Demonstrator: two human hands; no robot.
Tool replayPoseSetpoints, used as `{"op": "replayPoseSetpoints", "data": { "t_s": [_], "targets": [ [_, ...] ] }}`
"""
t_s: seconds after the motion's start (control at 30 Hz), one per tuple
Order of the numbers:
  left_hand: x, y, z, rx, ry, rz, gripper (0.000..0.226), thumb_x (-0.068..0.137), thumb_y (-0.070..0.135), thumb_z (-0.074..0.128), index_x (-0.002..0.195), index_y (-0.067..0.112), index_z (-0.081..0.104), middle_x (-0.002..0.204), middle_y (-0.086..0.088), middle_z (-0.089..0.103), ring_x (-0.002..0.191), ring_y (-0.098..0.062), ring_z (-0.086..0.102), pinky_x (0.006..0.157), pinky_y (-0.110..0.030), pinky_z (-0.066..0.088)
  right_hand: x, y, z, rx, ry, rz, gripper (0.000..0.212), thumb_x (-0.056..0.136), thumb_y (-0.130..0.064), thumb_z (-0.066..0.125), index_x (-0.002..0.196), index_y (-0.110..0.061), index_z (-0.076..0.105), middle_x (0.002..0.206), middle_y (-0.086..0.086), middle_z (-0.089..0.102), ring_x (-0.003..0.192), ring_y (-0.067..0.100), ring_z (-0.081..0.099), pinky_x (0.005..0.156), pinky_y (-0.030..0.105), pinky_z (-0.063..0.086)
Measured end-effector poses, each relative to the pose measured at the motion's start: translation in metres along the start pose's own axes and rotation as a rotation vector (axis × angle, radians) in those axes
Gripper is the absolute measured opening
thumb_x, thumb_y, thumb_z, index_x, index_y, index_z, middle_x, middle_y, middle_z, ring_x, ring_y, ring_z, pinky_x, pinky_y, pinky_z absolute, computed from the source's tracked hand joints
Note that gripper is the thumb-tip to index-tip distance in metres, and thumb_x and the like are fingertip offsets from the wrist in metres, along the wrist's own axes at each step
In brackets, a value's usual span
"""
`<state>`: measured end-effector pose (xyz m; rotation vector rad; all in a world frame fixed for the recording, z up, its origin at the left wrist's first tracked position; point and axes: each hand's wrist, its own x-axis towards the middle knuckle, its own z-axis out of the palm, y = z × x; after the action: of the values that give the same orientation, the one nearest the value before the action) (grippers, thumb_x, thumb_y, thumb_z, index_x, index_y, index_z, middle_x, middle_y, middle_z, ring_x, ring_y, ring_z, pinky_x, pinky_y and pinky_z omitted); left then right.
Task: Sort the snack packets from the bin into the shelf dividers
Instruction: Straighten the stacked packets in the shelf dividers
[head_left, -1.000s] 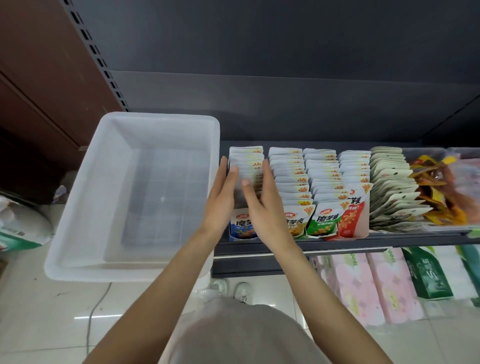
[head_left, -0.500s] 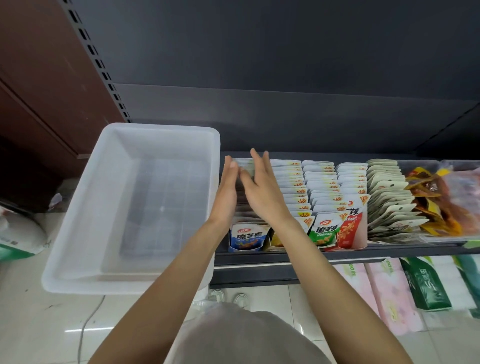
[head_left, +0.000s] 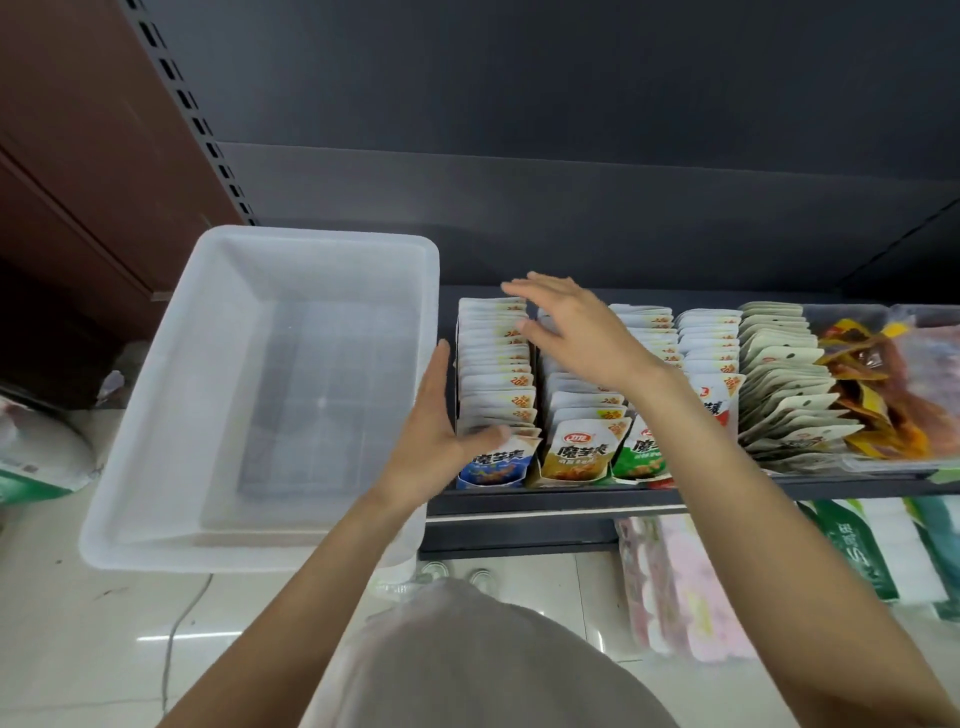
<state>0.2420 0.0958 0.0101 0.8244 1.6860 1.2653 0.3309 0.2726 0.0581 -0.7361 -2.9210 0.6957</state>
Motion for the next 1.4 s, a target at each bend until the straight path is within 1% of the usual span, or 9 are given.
{"op": "replayPoseSetpoints", "data": {
  "t_s": [0.03, 0.2, 0.37, 0.53, 0.73, 0.9, 1.13, 1.3, 1.4],
  "targets": [
    [0.0, -0.002, 0.004, 0.016, -0.011, 0.003, 0.106, 0.063, 0.042, 0.083, 0.146, 0.031, 0.018, 0.145, 0.008, 0.041, 0.131, -0.009, 0.041, 0.105, -0.037, 0.042, 0.01, 0.001, -0.001, -0.037, -0.048, -0.013, 0.047, 0.099, -0.027, 0.046, 0.144, -0.019, 0.036, 0.15, 0.004, 0.037, 0.142, 0.016, 0.025, 0.118, 0.038, 0.011],
    [0.007, 0.004, 0.021, -0.063, 0.001, -0.013, 0.096, 0.077, 0.01, 0.075, 0.139, 0.043, 0.009, 0.139, 0.007, 0.043, 0.123, -0.002, 0.045, 0.089, -0.006, 0.042, 0.04, 0.006, -0.002, -0.111, -0.179, -0.047, 0.035, 0.103, -0.029, 0.036, 0.129, -0.017, 0.055, 0.125, 0.004, 0.063, 0.117, 0.021, 0.055, 0.114, 0.041, 0.017],
    [0.015, 0.013, 0.026, -0.089, -0.043, -0.051, 0.115, 0.07, 0.028, 0.074, 0.144, 0.039, -0.013, 0.156, 0.003, 0.015, 0.14, -0.016, 0.027, 0.111, -0.043, 0.033, 0.046, 0.012, 0.003, -0.147, -0.122, -0.039, 0.031, 0.1, -0.021, 0.037, 0.096, -0.007, 0.065, 0.09, 0.011, 0.069, 0.086, 0.03, 0.062, 0.095, 0.054, 0.041],
    [0.018, 0.01, 0.019, -0.13, -0.004, -0.081, 0.105, 0.081, 0.009, 0.07, 0.147, 0.035, -0.008, 0.15, 0.009, 0.026, 0.13, -0.011, 0.04, 0.096, -0.026, 0.045, 0.047, 0.013, 0.004, -0.175, -0.096, -0.057, 0.03, 0.099, -0.018, 0.038, 0.089, -0.006, 0.064, 0.079, 0.012, 0.067, 0.083, 0.033, 0.062, 0.096, 0.051, 0.042],
    [0.017, 0.006, 0.025, -0.123, 0.075, -0.147, 0.087, 0.088, 0.012, 0.063, 0.148, 0.034, 0.004, 0.146, 0.004, 0.036, 0.128, -0.017, 0.045, 0.102, -0.042, 0.044, 0.048, 0.015, 0.004, -0.194, -0.05, -0.092, 0.031, 0.1, -0.017, 0.039, 0.086, -0.005, 0.064, 0.068, 0.005, 0.059, 0.066, 0.024, 0.053, 0.112, 0.04, 0.023],
    [0.016, 0.009, 0.028, -0.145, 0.112, -0.152, 0.079, 0.089, 0.012, 0.061, 0.148, 0.032, 0.013, 0.144, 0.004, 0.041, 0.127, -0.017, 0.047, 0.101, -0.042, 0.045, 0.043, 0.015, 0.001, -0.136, -0.051, -0.093, 0.031, 0.101, -0.02, 0.039, 0.093, -0.006, 0.065, 0.082, 0.008, 0.066, 0.082, 0.024, 0.057, 0.08, 0.025, 0.029],
    [0.013, 0.007, 0.029, -0.154, 0.102, -0.126, 0.064, 0.089, 0.015, 0.061, 0.14, 0.034, 0.027, 0.129, 0.01, 0.052, 0.115, -0.012, 0.056, 0.088, -0.031, 0.052, 0.044, 0.011, 0.001, -0.11, -0.09, -0.058, 0.031, 0.099, -0.017, 0.039, 0.089, -0.002, 0.065, 0.087, 0.012, 0.067, 0.088, 0.027, 0.058, 0.067, 0.029, 0.034],
    [0.011, 0.015, 0.025, -0.177, 0.126, -0.143, 0.075, 0.09, 0.027, 0.059, 0.149, 0.03, 0.014, 0.139, 0.012, 0.042, 0.124, -0.011, 0.048, 0.098, -0.032, 0.047, 0.039, 0.011, 0.002, -0.158, -0.097, -0.039, 0.032, 0.1, -0.021, 0.038, 0.091, -0.007, 0.066, 0.081, 0.001, 0.063, 0.099, 0.024, 0.053, 0.074, 0.032, 0.036],
    [-0.006, 0.019, 0.023, -0.227, 0.149, -0.138, 0.067, 0.093, 0.023, 0.053, 0.149, 0.03, 0.015, 0.131, 0.018, 0.037, 0.096, 0.015, 0.054, 0.076, -0.005, 0.046, 0.03, 0.009, -0.006, -0.178, -0.066, -0.093, 0.033, 0.1, -0.028, 0.043, 0.127, -0.016, 0.058, 0.122, 0.004, 0.061, 0.127, 0.021, 0.041, 0.106, 0.037, 0.032]
  ]
}}
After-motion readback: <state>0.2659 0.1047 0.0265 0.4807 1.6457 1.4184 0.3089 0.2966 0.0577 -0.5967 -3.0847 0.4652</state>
